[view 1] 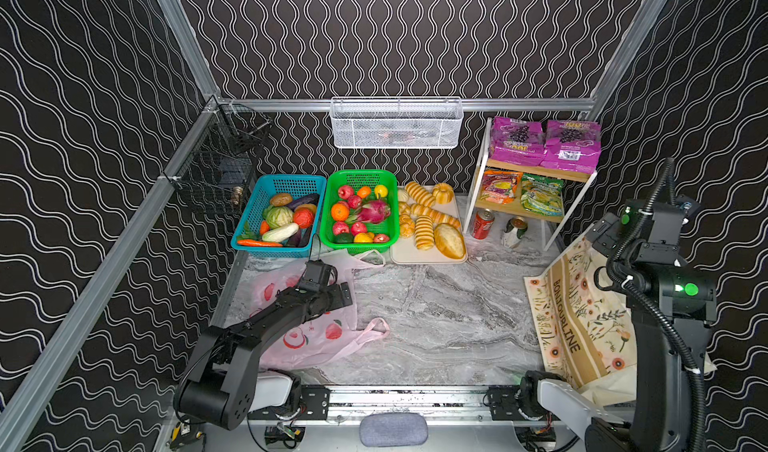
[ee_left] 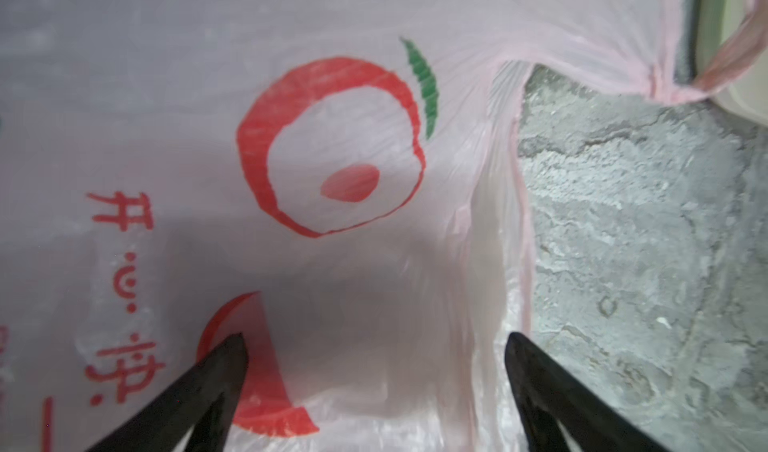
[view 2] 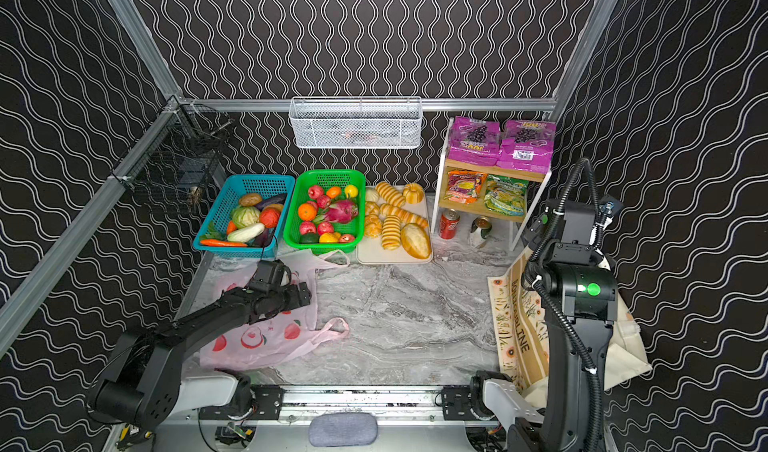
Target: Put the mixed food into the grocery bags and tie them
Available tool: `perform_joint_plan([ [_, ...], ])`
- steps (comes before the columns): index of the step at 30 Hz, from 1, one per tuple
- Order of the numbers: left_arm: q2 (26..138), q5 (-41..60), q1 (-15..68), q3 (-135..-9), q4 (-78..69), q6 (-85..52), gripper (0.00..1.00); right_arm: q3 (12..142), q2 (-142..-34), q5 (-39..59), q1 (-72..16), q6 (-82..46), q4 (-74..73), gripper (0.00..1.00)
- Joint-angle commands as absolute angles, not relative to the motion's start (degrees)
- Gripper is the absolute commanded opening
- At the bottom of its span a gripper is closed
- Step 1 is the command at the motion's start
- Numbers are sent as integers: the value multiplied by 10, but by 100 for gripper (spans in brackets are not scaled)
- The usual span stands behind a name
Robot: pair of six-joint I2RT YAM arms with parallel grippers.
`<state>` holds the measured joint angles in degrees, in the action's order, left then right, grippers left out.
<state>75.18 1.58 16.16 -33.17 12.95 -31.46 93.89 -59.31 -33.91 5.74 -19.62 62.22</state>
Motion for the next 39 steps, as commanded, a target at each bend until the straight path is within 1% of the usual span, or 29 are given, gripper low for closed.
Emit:
perform_joint_plan([
  [1, 755, 29, 157, -357, 129, -296, 99, 958, -586, -110, 57, -120, 586, 100],
  [4, 747, 89, 158, -370, 93, -283, 99, 961, -621, 135, 57, -144, 574, 100],
  [6, 733, 132, 158, -374, 72, -279, 99, 935, -651, 311, 56, -169, 562, 100],
  [7, 727, 145, 158, -379, 71, -278, 99, 917, -660, 366, 56, -185, 554, 99],
  [8, 719, 155, 158, -384, 73, -276, 99, 897, -667, 400, 51, -193, 551, 97],
  [10, 706, 170, 159, -395, 78, -269, 99, 865, -664, 387, 20, -206, 532, 96],
  [12, 699, 186, 159, -407, 82, -263, 99, 844, -658, 346, -47, -216, 507, 99],
  [14, 696, 207, 158, -423, 85, -259, 99, 862, -676, 330, -106, -211, 524, 100],
  [16, 697, 229, 158, -440, 87, -256, 99, 881, -697, 293, -150, -202, 556, 100],
  [17, 699, 238, 159, -448, 86, -256, 99, 890, -708, 245, -167, -202, 583, 100],
  [20, 703, 251, 161, -471, 93, -257, 99, 898, -734, -26, -192, -263, 687, 100],
  [21, 704, 256, 162, -476, 95, -258, 99, 893, -739, -78, -198, -284, 714, 100],
  [22, 705, 264, 164, -481, 90, -261, 99, 884, -743, -82, -204, -291, 737, 100],
  [25, 711, 318, 189, -488, 17, -301, 98, 844, -712, -18, -241, -280, 703, 100],
  [28, 751, 337, 292, -518, -72, -322, 95, 808, -662, 51, -246, -274, 629, 100],
  [29, 770, 331, 331, -536, -87, -309, 94, 807, -650, 72, -246, -272, 617, 100],
  [31, 804, 305, 376, -558, -105, -295, 92, 813, -634, 102, -246, -271, 612, 100],
  [33, 835, 293, 387, -565, -142, -303, 91, 810, -615, 143, -246, -266, 614, 100],
  [36, 866, 302, 391, -573, -214, -329, 90, 810, -593, 218, -246, -244, 628, 100],
  [39, 893, 308, 393, -603, -216, -339, 90, 792, -563, 340, -246, -233, 607, 100],
])
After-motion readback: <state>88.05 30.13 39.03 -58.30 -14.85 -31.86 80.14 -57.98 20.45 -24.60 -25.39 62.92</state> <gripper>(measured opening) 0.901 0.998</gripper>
